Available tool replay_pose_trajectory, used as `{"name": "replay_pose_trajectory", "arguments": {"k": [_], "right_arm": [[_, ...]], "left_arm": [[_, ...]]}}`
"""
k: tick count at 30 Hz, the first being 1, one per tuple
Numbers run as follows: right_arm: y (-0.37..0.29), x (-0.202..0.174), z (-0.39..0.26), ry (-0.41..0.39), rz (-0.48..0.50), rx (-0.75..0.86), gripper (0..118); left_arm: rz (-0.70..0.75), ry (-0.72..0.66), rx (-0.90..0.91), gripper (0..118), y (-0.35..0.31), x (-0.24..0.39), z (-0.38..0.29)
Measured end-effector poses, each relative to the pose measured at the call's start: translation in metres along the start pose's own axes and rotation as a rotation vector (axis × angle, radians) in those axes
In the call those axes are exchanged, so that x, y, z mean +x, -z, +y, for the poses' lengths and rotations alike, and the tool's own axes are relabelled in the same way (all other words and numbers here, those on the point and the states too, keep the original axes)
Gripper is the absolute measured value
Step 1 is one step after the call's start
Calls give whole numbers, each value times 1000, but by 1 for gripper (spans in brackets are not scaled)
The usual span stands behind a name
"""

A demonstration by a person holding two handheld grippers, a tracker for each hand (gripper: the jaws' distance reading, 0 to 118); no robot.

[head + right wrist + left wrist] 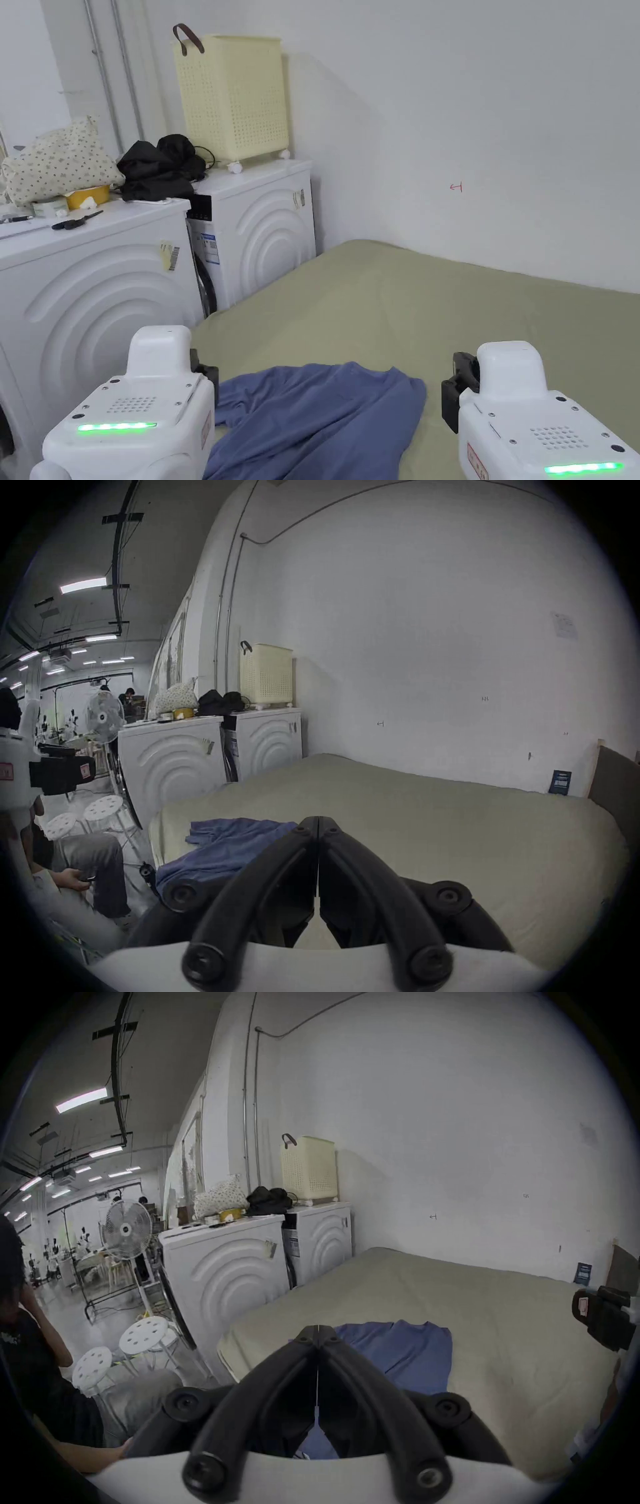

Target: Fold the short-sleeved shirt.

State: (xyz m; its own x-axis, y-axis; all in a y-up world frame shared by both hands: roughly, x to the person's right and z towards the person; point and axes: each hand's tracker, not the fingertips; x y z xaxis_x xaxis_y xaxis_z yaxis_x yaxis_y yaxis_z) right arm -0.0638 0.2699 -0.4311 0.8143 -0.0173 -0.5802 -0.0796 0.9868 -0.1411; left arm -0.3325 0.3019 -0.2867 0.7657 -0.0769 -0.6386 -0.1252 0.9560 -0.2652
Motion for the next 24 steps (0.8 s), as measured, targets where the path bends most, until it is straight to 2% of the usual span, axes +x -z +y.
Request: {"name": "replay_pose_trajectory", "arguments": {"k": [6, 11, 15, 16, 17, 18, 19, 20, 21, 24], "right_arm": [[17, 10, -17, 6, -12, -43, 3], [26, 24, -42, 28, -26, -107, 3], [30, 36, -65, 16, -52, -171, 4], [31, 39, -71, 17, -56, -185, 4], [33, 43, -77, 16, -65, -204, 4], [34, 47, -82, 15, -70, -223, 4], [36, 51, -89, 15, -72, -245, 4], [37, 55, -93, 16, -79, -262, 4], [38, 58, -97, 22, -88, -274, 4], [37, 67, -106, 34, -103, -304, 4]], "left_arm": [[-100, 51, -118, 0, 61, 31, -13], [-251, 47, -342, 0, 147, 75, -46], [-309, 55, -512, 1, 215, 110, -82], [-338, 62, -567, 12, 233, 118, -91], [-349, 62, -601, 32, 249, 124, -100], [-353, 65, -631, 82, 261, 130, -108], [-373, 95, -697, 112, 278, 137, -117], [-378, 110, -749, 118, 289, 143, -125], [-377, 96, -715, 117, 292, 146, -127], [-371, 148, -763, 117, 308, 159, -136]]}}
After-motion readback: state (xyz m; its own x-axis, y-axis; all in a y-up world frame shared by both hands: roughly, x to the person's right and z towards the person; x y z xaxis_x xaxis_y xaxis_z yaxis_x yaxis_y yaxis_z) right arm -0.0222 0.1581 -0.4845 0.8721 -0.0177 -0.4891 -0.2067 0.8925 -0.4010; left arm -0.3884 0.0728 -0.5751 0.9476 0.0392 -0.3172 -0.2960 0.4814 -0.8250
